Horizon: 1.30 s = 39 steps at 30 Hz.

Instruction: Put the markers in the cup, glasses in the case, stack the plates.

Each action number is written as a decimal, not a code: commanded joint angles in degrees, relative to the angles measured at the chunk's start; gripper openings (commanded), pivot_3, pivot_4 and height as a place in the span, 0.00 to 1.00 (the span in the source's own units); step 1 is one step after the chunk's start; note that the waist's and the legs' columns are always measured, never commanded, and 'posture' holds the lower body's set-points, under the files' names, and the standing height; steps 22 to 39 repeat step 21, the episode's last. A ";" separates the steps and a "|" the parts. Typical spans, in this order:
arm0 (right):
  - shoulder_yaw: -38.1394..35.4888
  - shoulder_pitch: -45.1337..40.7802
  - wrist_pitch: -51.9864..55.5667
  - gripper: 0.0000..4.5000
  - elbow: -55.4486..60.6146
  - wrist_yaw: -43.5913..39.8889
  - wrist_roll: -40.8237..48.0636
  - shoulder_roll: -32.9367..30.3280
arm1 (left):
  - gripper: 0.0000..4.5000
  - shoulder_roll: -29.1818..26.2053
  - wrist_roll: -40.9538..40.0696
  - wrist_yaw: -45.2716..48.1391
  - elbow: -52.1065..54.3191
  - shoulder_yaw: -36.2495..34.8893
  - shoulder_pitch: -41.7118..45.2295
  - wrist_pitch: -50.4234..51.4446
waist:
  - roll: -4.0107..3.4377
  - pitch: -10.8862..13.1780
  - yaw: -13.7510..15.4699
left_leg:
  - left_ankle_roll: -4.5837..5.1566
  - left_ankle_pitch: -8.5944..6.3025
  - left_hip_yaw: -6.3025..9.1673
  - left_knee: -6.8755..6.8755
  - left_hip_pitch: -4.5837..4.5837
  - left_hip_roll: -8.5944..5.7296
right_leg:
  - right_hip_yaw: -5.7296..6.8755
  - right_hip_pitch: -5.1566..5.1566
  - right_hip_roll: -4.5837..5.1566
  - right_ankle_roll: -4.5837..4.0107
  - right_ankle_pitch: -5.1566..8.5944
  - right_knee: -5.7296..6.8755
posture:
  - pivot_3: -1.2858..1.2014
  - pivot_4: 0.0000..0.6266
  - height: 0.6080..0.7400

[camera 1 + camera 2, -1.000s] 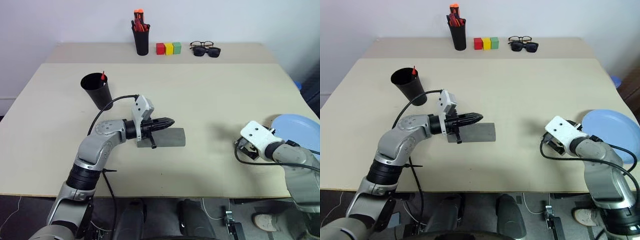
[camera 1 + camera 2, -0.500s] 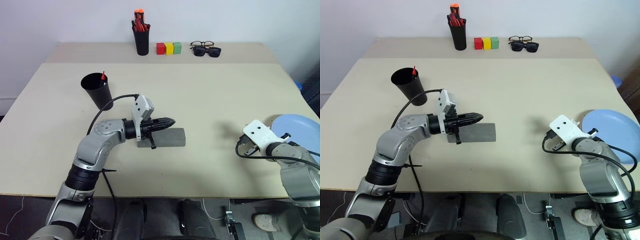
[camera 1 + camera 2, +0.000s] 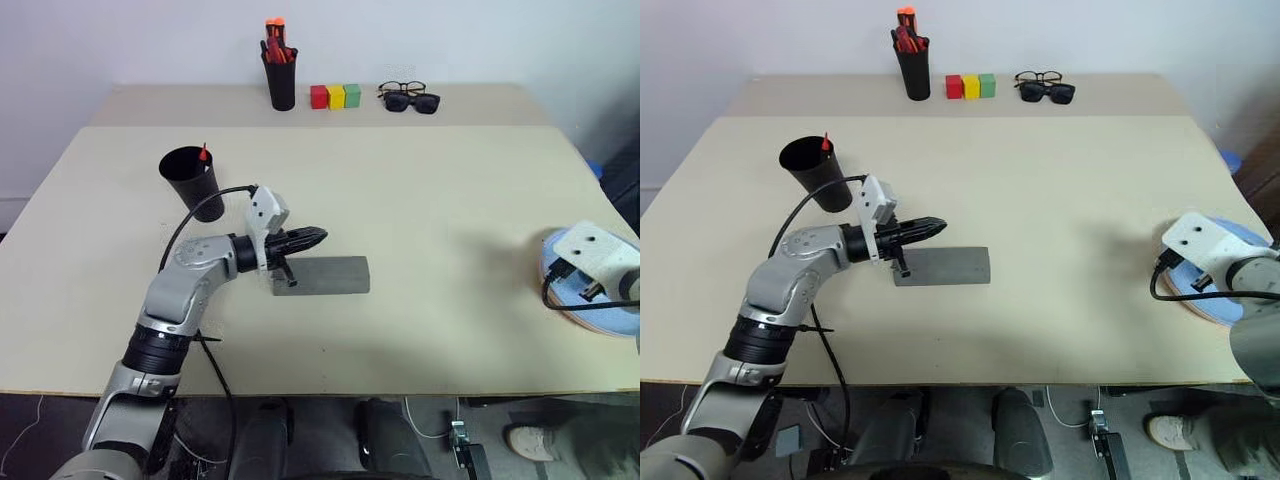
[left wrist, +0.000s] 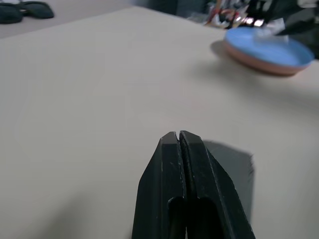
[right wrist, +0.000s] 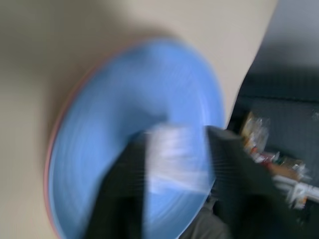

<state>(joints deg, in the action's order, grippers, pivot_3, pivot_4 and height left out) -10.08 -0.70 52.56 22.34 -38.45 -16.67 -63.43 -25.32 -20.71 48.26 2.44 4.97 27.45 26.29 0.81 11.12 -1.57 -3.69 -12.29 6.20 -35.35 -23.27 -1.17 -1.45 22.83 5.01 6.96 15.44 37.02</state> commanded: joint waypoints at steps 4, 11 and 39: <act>-3.60 -10.09 -19.48 0.75 -5.13 4.92 10.80 14.58 | 0.00 -3.78 0.81 -8.99 6.69 -13.41 -9.06 -3.71 | 0.04 -0.01 -1.22 | 0.00 0.00 0.03 0.03 0.01 0.03 | 0.00 -0.03 -0.02 0.00 0.00 -0.01 | 0.52 0.24 1.00; -4.46 -14.72 -24.32 0.75 -9.64 -2.89 27.92 26.12 | 0.00 -7.58 0.80 -15.30 13.21 -26.36 -21.95 -4.64 | 0.04 0.00 -0.19 | 0.00 0.00 0.07 0.03 -0.04 -0.05 | 0.02 -0.03 0.05 0.01 -0.01 0.01 | 0.52 0.24 1.00; 2.60 -19.19 -30.95 0.75 -18.80 -6.58 29.84 28.29 | 0.00 -7.30 1.75 -18.78 17.96 -27.62 -27.94 -4.36 | 0.04 0.00 0.73 | -0.01 0.00 0.06 0.03 -0.02 -0.03 | 0.02 -0.04 0.04 -0.01 0.00 -0.06 | 0.52 0.24 1.00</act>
